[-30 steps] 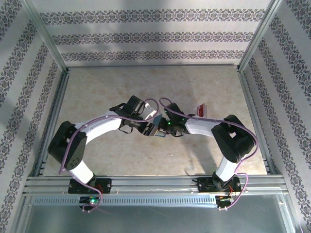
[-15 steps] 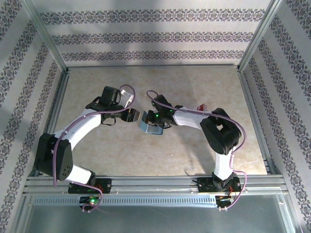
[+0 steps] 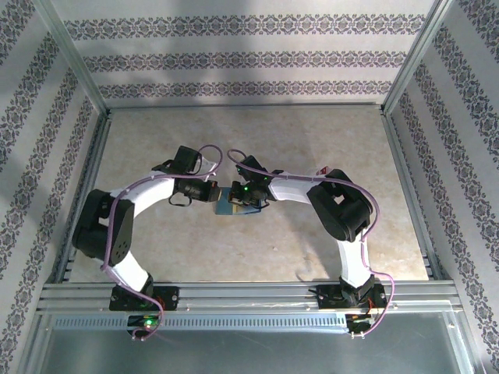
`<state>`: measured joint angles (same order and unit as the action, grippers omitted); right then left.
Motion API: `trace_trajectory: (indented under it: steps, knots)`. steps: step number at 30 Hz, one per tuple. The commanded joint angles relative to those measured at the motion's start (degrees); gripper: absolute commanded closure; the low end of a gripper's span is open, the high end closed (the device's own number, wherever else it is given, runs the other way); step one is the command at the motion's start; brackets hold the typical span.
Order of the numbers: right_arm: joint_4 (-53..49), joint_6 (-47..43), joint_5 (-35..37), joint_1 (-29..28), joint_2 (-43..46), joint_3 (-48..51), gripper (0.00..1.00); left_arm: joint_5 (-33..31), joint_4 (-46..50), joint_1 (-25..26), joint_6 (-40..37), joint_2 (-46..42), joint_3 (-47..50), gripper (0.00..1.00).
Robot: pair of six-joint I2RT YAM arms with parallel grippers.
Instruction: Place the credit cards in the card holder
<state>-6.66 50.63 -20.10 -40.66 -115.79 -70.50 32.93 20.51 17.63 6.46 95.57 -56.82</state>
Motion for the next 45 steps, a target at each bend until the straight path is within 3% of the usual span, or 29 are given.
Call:
trace_trajectory:
  steps: [1,12,19,33,40,45]
  knots:
    - [-1.45,-0.91,-0.25,-0.43,1.28,0.58,1.00,1.31,-1.61,0.45,4.28,2.96,-2.05,0.97]
    - [-0.87,-0.15,1.07,0.52,10.47,5.71,0.98,0.79,-1.49,1.01,6.29,11.33,-4.00,0.94]
    - [-5.56,-2.98,3.64,4.57,15.60,9.75,0.98,-0.95,-0.38,1.71,4.49,12.10,-4.66,0.94]
    - [-2.54,-4.38,3.15,10.26,13.85,18.06,1.00,-1.84,2.43,4.05,0.85,11.55,-7.72,0.94]
    - [-0.40,-3.60,3.24,10.43,15.19,22.04,1.00,-1.67,8.42,10.11,-0.94,11.21,-15.35,0.83]
    - [1.84,-3.08,2.89,10.58,16.38,24.72,1.00,-0.14,11.35,14.76,0.07,16.48,-20.81,0.86]
